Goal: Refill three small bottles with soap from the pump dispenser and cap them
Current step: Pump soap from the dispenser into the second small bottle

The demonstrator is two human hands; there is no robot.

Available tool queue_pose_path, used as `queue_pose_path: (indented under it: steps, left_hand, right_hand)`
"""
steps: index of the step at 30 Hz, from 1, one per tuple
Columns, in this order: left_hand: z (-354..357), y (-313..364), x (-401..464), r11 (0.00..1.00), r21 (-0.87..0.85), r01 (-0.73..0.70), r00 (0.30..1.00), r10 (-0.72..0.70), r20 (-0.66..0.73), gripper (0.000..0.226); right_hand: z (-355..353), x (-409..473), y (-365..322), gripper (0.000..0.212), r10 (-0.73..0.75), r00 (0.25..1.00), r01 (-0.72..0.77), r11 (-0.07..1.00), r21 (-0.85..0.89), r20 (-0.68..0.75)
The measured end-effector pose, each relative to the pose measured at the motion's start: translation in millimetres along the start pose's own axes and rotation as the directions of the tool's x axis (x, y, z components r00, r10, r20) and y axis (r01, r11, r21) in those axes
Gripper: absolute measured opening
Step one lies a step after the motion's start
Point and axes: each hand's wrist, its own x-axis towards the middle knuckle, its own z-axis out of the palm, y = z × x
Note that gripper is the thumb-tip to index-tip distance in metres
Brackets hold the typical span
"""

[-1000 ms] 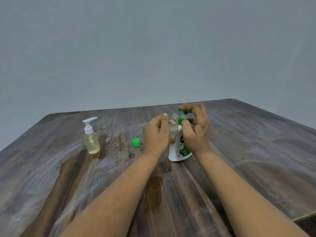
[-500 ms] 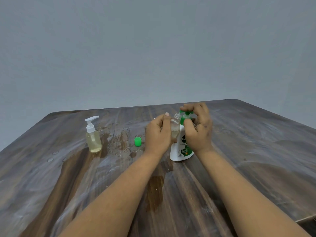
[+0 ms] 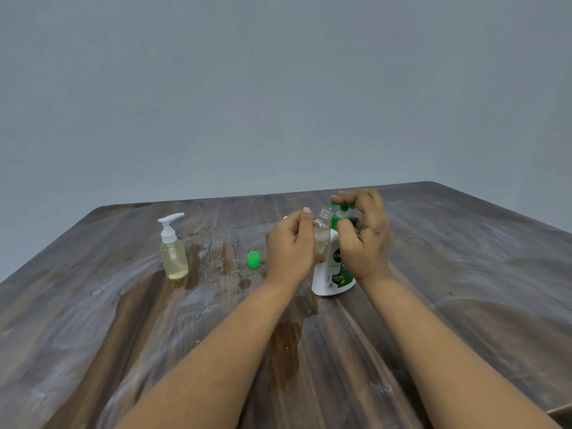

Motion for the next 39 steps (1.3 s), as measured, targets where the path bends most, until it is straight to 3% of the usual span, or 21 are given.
queue_pose_path:
  steps: [10, 18, 39]
  left_hand:
    - [0.5, -3.1, 1.1, 1.000, -0.008, 0.006, 1.000, -0.006, 0.011, 0.054]
    - [0.8, -3.4, 0.8, 1.000, 0.006, -0.003, 1.000, 0.003, -0.001, 0.048]
    - [0.3, -3.5, 0.5, 1.000, -0.003, 0.006, 1.000, -0.006, 0.001, 0.049]
  right_hand:
    - [-0.9, -0.6, -3.4, 0.036, -0.022, 1.000, 0.022, 1.000, -0.016, 0.013]
    - [0.2, 0.1, -0.3, 0.030, 0.030, 0.999, -0.030, 1.000, -0.006, 0.014]
    - [-0.2, -0.4, 0.7, 0.036, -0.026, 1.000, 0.027, 0.999, 0.029, -0.008]
